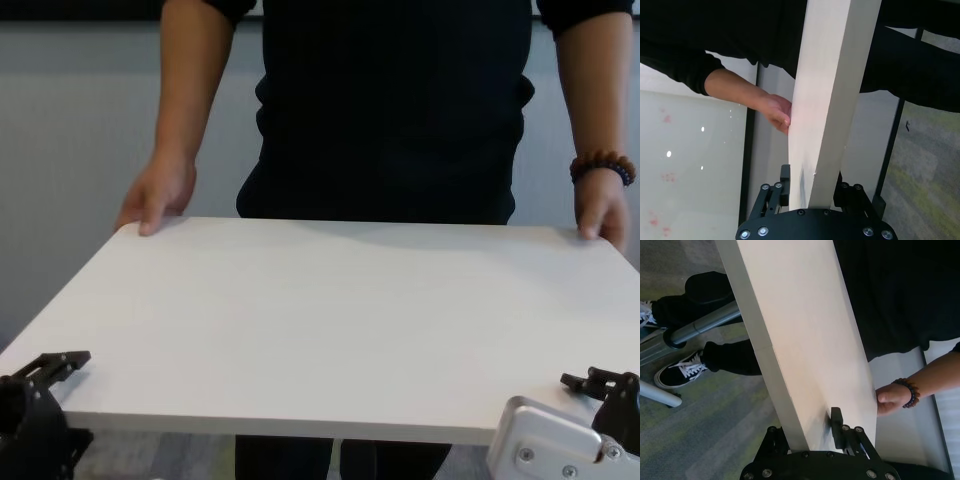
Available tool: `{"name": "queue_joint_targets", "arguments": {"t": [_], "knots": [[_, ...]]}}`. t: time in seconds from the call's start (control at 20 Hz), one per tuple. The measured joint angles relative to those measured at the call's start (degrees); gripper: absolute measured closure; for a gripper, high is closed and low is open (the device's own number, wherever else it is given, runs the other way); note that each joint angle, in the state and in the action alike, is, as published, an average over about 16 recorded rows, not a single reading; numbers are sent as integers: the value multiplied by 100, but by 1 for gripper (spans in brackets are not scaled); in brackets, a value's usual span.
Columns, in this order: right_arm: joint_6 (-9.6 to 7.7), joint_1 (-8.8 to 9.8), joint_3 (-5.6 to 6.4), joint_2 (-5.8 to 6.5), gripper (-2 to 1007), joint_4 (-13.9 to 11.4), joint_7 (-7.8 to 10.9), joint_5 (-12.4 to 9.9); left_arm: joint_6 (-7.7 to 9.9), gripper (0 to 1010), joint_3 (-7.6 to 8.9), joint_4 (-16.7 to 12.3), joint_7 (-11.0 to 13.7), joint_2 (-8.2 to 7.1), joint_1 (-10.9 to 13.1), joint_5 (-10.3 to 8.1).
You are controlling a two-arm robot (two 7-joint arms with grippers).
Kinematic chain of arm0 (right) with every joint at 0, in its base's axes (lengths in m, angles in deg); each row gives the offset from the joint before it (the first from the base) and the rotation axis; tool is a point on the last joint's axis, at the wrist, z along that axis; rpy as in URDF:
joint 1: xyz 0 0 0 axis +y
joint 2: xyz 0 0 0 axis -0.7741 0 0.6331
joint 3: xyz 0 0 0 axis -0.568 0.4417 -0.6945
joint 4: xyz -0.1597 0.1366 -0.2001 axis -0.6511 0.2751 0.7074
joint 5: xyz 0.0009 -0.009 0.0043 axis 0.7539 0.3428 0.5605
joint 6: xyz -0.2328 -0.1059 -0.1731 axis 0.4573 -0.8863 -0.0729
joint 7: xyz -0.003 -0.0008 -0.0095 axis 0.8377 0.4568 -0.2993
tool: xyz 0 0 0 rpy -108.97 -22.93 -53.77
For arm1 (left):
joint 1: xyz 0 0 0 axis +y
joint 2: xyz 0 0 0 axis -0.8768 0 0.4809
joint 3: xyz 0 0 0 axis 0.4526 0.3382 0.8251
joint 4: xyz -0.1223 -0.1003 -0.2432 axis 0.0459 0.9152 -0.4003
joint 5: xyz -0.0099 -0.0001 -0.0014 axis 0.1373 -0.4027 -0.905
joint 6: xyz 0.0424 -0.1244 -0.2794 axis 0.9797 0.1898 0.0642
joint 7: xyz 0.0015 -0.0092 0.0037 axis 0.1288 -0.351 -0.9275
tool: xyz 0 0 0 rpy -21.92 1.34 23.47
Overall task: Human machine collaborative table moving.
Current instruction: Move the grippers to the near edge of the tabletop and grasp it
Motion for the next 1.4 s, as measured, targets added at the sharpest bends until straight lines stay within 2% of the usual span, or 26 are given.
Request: {"name": "queue_joint_targets", "arguments": {"t": [0.35,0.6,1.4], "knots": [[0,0,0,0,636,0,-1,2,2,676,-1,0,0,0,0,0],[0,0,0,0,649,0,0,2,4,757,-1,0,0,0,0,0],[0,0,0,0,649,0,1,-2,5,777,-1,-1,-2,0,0,0]]}}
